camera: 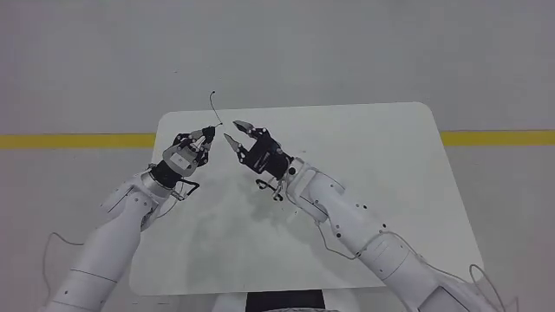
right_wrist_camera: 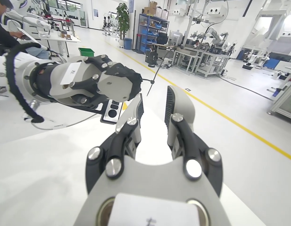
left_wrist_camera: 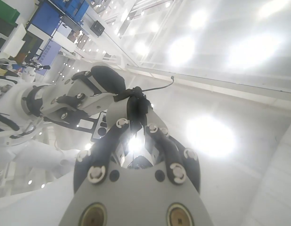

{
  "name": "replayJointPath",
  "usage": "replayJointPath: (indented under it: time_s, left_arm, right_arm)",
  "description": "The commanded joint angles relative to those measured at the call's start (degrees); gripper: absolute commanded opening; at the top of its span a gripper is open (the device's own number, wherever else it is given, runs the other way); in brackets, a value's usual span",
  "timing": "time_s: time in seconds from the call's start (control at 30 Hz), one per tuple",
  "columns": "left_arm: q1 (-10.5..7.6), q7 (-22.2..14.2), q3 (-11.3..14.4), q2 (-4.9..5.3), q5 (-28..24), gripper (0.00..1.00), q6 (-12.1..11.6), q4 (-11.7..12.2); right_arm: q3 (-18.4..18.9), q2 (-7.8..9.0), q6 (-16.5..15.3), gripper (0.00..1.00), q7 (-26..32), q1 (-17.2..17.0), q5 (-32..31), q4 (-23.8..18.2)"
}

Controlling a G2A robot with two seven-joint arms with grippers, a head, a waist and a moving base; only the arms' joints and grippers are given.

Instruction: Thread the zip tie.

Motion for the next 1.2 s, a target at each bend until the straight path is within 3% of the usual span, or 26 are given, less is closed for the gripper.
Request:
replayJointPath:
  time_s: [0.0,0.83,0.9,1.03,1.17]
  left_arm:
    - [0.0,0.0,0.0,0.0,0.0,0.0,0.0,0.0]
    - [0.0,0.0,0.0,0.0,0.0,0.0,0.0,0.0]
    - [0.0,0.0,0.0,0.0,0.0,0.0,0.0,0.0]
    - [0.0,0.0,0.0,0.0,0.0,0.0,0.0,0.0]
    - [0.0,0.0,0.0,0.0,0.0,0.0,0.0,0.0]
  right_arm:
    - [-0.1,-0.13,-0.1,0.23,0.0,0.0,0.0,-0.1]
    - [-0.1,-1.79,-0.1,0.16,-0.3,0.8,-1.5,1.4]
    - [0.0,-1.88,0.0,0.14,-0.2,0.8,-1.7,1.5]
    - [0.2,-2.05,0.2,0.0,0.1,0.7,-2.0,1.5]
    - [0.5,-2.12,0.2,0.0,0.4,0.6,-2.5,1.6]
